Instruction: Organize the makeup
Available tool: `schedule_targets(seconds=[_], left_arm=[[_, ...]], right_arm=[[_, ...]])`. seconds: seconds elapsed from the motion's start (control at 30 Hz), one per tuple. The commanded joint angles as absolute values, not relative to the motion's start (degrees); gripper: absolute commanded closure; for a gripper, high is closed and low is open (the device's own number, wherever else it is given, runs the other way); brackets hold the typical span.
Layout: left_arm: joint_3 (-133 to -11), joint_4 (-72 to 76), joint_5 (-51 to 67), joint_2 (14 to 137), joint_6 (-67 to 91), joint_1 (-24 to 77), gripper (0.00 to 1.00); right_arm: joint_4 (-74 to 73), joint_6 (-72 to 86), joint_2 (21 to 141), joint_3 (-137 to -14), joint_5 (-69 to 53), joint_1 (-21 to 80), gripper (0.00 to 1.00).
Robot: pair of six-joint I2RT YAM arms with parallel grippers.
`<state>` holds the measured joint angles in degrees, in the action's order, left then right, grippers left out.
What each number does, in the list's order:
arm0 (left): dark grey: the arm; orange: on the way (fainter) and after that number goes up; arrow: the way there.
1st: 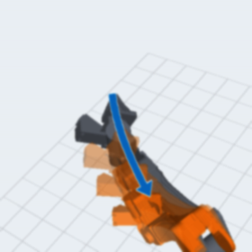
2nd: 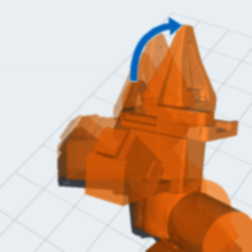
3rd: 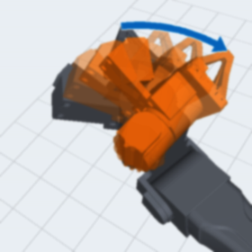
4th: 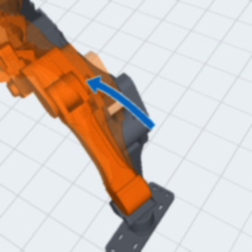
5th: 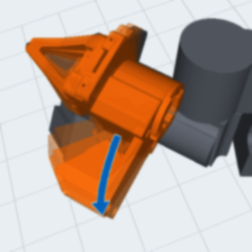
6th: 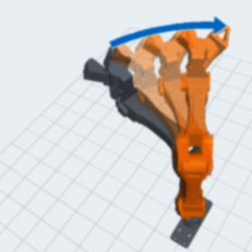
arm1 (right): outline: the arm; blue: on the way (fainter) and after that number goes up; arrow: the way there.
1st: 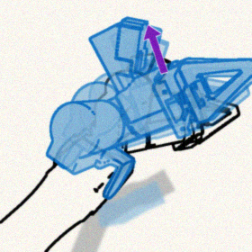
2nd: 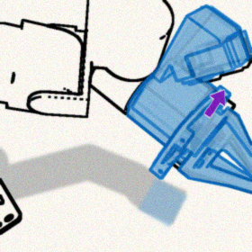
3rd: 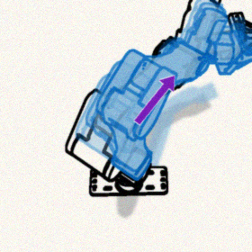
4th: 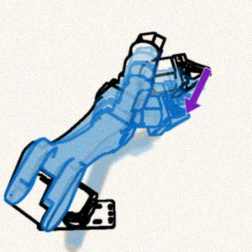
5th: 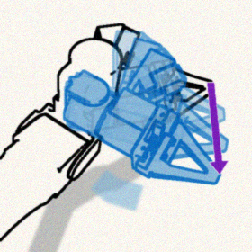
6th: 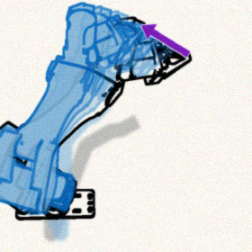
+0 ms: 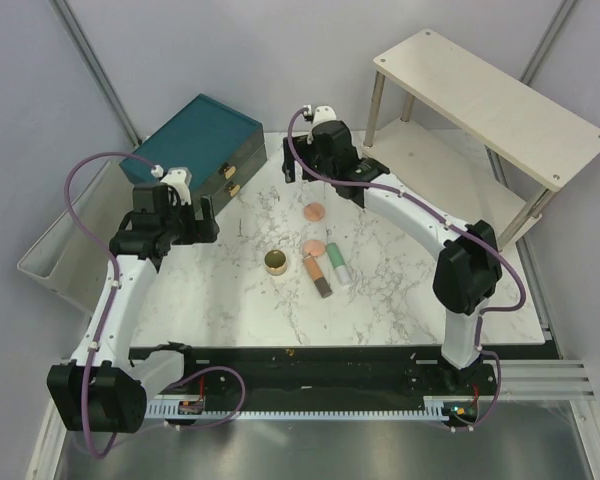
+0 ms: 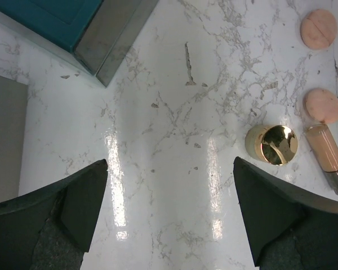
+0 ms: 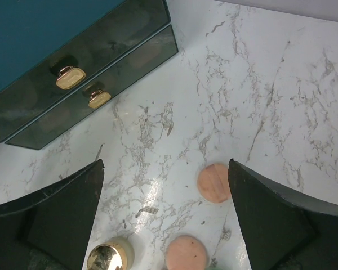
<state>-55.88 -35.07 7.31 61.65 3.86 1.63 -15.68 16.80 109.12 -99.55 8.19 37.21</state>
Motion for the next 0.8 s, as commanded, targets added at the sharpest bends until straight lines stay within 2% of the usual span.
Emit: schedule_targets(seconds=[0.0, 0.17, 0.27, 0.4, 0.47, 0.57, 0.6, 0.63, 0.77], left_arm=[[-59.8, -32.2, 1.3, 62.7, 6.4, 1.5, 0.01], [-64.6, -31.8, 2.9, 66.5, 3.3, 1.5, 0.01], [-69.2, -30.8, 4.1, 70.2, 3.2, 1.5, 0.09], [-75.8, -29.1, 5.1, 75.9, 4.4, 1.5, 0.26], [-78.1, -29.0, 5.9, 79.5, 4.5, 1.5, 0.39], [-82.2, -29.4, 6.6, 83.7, 4.7, 1.5, 0.67], [-83.9, -29.5, 6.2, 84.6, 4.9, 1.5, 0.71], [-84.7, -29.5, 5.5, 86.3, 5.3, 1.5, 0.81], [-88.9, -31.0, 3.0, 91.2, 6.2, 1.4, 0.97]], right_arm=[[-15.6, 18.1, 110.6, -103.9, 4.5, 37.5, 0.02], [-15.4, 21.3, 114.2, -107.2, 0.2, 37.4, 0.02], [-13.5, 26.5, 116.5, -108.4, -5.5, 36.7, 0.02], [-7.7, 34.3, 118.2, -105.8, -11.6, 34.4, 0.02], [-2.7, 40.7, 118.8, -103.8, -14.0, 33.1, 0.02], [3.4, 47.7, 119.4, -100.3, -18.1, 31.1, 0.02], [5.1, 49.3, 119.7, -99.2, -18.5, 30.6, 0.02], [5.9, 50.2, 119.9, -98.7, -18.8, 30.4, 0.02], [12.5, 57.0, 122.5, -95.7, -23.1, 30.3, 0.02]])
